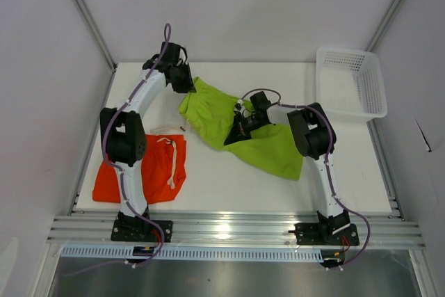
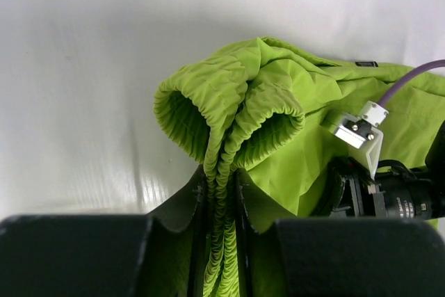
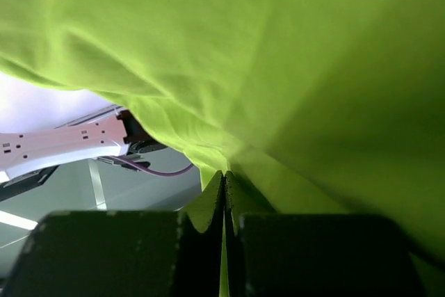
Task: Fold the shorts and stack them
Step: Fold the shorts
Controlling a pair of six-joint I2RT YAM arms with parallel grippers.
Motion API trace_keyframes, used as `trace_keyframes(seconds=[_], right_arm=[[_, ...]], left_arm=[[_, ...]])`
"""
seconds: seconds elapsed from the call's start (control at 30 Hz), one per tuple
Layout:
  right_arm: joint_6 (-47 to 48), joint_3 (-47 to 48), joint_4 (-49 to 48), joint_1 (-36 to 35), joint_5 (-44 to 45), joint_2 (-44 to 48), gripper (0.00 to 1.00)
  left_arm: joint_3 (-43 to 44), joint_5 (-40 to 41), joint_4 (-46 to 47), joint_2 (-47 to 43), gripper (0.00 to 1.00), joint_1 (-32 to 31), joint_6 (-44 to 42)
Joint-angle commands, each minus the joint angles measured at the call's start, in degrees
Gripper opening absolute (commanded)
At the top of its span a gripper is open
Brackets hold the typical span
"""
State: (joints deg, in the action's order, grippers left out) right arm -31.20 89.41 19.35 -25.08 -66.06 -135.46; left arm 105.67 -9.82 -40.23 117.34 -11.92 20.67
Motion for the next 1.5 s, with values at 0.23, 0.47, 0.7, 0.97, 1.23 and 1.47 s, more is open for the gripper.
trace_keyframes(seconds=[0.23, 0.47, 0.7, 0.97, 1.23, 1.47], right_arm=[[-27.8, -1.5, -22.6, -7.2, 3.7, -5.0, 0.0], [-37.9, 6.5, -29.0, -12.3, 6.8, -10.5, 0.0], [-38.5, 11.6, -26.4, -13.6, 8.3, -12.3, 0.0], [-32.5, 10.2, -17.3, -12.3, 10.4, -7.0, 0.0], [-35.0, 7.6, -21.6, -10.3, 9.8, -3.3, 0.0], [-35.8, 9.3, -20.4, -10.0, 10.7, -4.2, 0.0]], left_arm=[[12.3, 7.6, -9.0, -1.7, 0.0, -3.4, -5.2], [22.6, 14.3, -15.6, -0.3, 0.0, -7.1, -7.5], [21.2, 17.6, -15.3, -2.4, 0.0, -10.5, -9.1], [21.0, 19.1, -14.5, -1.7, 0.0, -10.5, -10.5], [21.1, 24.6, -16.9, -3.9, 0.0, -11.3, -11.4], [24.3, 29.6, -22.4, -4.1, 0.0, -14.6, -11.5]])
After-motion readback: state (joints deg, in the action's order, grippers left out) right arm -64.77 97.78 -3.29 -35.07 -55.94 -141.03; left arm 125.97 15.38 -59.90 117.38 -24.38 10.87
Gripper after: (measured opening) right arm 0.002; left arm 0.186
